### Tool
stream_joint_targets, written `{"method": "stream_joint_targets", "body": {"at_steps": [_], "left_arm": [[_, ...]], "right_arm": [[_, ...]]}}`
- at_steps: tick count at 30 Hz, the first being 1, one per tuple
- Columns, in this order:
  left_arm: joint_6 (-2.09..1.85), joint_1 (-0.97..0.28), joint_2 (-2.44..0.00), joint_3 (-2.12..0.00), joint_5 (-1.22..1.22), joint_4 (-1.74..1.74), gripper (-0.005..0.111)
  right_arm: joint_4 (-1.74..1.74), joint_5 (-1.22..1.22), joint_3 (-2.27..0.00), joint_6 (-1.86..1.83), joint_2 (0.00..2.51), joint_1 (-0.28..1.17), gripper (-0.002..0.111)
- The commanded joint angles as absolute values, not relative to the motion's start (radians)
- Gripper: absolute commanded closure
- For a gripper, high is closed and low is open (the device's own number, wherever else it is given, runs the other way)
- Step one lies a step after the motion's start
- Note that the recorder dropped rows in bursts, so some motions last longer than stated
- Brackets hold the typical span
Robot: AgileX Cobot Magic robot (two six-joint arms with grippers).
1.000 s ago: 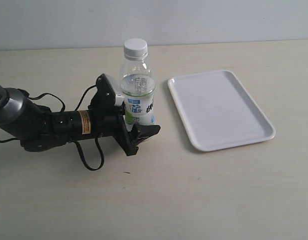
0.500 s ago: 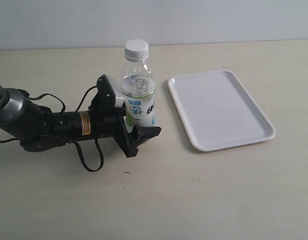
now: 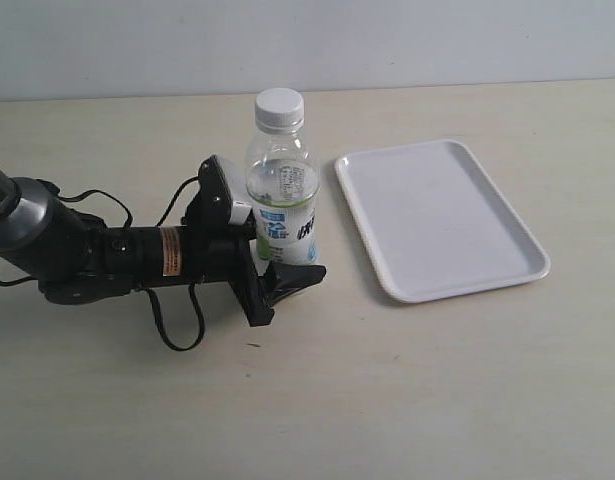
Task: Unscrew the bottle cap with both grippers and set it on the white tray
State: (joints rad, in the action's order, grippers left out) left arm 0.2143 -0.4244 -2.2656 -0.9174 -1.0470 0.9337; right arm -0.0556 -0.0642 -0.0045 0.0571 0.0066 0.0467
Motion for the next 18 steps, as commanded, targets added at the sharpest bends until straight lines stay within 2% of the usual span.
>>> {"method": "stream_joint_targets", "body": {"at_steps": [1, 11, 18], "left_arm": [[0.242, -0.429, -2.245, -0.922, -1.103, 0.939, 0.107], [0.325, -0.430, -2.193, -0.925, -0.996, 0.965, 0.107], [0.326, -0.430, -2.193, -0.925, -1.000, 0.965, 0.107]], "right_arm": [[-0.151, 0.008, 0.000, 0.112, 0.000, 0.047, 0.024], [-0.544, 0.246, 0.000, 0.301, 0.000, 0.047, 0.024], [-0.545, 0.291, 0.000, 0.367, 0.000, 0.047, 0.024]]}}
